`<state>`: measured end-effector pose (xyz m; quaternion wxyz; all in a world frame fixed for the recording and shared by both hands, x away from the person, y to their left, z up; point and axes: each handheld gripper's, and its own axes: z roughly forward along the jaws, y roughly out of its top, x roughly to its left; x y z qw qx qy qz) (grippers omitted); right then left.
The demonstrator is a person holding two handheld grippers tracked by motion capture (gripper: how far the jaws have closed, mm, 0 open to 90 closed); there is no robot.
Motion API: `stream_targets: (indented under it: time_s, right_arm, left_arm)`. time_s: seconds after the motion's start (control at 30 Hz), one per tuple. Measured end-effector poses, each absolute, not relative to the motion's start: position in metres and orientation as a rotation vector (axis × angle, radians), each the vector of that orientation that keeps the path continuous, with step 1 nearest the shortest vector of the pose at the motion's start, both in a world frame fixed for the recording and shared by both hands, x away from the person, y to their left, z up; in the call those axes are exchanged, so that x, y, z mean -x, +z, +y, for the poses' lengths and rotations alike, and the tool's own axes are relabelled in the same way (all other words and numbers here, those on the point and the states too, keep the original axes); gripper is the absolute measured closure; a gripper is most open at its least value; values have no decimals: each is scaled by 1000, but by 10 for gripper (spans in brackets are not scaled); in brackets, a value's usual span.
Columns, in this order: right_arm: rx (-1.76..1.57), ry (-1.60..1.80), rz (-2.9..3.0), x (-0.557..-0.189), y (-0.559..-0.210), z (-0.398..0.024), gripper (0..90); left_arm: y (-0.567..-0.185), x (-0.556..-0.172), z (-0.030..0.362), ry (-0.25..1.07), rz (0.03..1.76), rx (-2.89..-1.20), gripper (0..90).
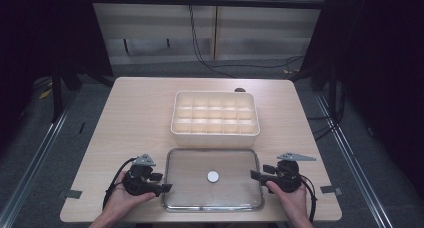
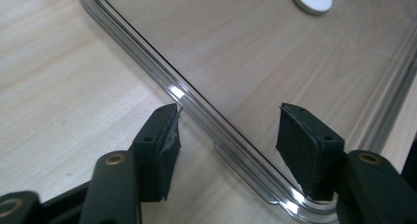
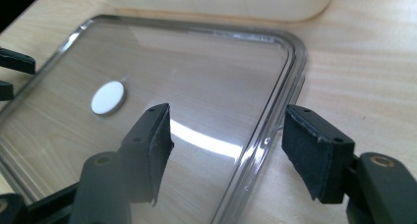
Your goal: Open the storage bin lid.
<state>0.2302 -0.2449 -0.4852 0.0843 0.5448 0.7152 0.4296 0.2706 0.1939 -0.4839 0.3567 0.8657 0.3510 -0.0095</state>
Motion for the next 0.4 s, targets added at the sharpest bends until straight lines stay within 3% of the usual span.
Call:
stream_targets:
  time_s: [0.4]
  right_arm:
    - [-1413,1344,2013,-205,-459,-255,258]
  left_arm:
    - [-462,-263,228,165,914,-2040,251]
